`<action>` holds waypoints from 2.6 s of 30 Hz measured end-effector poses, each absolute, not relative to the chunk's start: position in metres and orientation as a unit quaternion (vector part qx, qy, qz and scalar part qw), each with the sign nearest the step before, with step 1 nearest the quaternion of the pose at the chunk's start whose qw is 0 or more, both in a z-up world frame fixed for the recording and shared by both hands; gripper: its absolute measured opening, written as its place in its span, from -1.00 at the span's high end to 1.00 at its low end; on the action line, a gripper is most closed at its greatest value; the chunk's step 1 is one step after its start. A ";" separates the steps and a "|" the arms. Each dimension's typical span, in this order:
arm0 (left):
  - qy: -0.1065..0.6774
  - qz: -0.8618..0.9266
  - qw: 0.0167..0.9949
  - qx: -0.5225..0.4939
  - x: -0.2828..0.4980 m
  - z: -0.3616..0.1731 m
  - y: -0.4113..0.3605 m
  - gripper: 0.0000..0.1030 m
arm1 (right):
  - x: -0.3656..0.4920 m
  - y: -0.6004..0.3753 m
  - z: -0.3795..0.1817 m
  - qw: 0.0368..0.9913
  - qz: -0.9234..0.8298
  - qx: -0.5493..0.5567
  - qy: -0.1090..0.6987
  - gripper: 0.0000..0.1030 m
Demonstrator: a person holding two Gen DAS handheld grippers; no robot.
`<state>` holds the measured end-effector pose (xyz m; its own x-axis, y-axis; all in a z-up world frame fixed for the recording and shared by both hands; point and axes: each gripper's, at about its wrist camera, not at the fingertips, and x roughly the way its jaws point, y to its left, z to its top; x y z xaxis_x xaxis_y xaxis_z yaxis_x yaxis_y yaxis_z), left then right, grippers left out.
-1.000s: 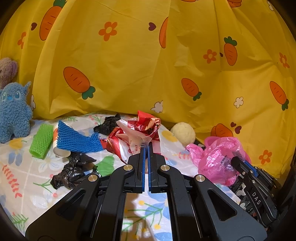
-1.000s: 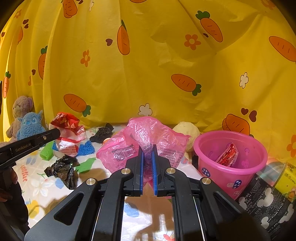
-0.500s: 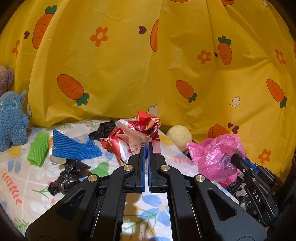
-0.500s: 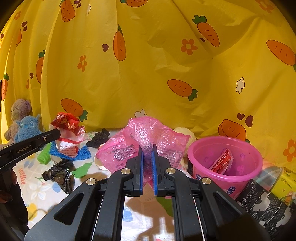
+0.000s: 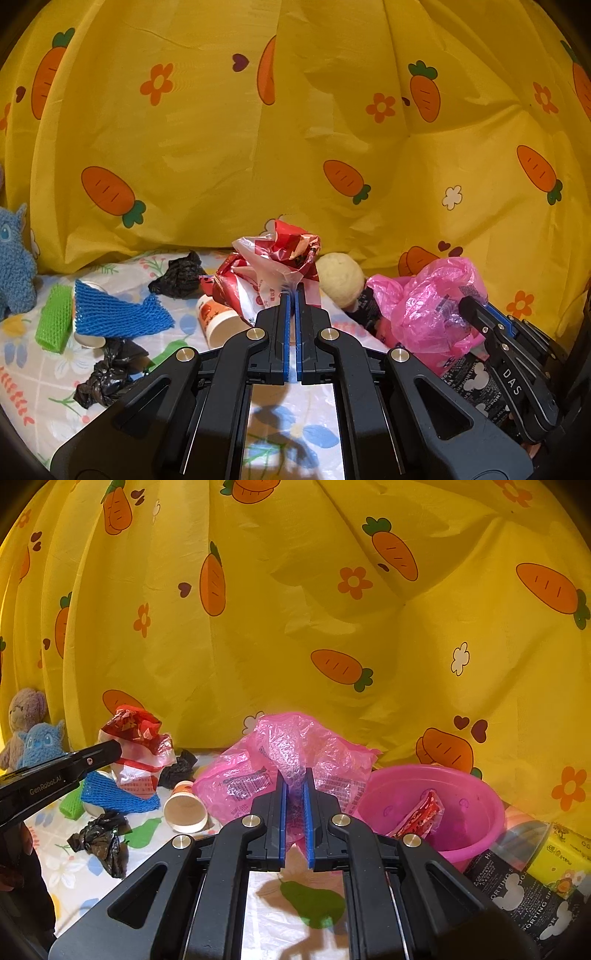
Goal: Collect trash
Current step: 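Carry both items over the pink bucket and open both tools to drop them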
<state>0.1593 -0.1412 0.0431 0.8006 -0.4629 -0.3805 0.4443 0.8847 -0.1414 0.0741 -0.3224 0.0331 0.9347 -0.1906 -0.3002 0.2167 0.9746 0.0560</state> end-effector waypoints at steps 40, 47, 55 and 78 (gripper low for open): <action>0.219 -0.430 0.875 0.032 0.205 0.007 -0.367 0.97 | 0.089 -0.475 0.008 0.941 -0.293 0.065 0.156 0.83; 0.229 -0.447 0.864 0.031 0.210 -0.001 -0.377 0.97 | 0.094 -0.481 0.000 0.939 -0.293 0.070 0.164 0.83; 0.247 -0.466 0.849 0.016 0.217 -0.011 -0.382 0.97 | 0.096 -0.485 -0.004 0.938 -0.293 0.071 0.170 0.83; 0.254 -0.427 0.867 -0.028 0.228 -0.016 -0.343 -0.57 | 0.091 -0.483 -0.002 0.940 -0.298 0.083 0.147 0.14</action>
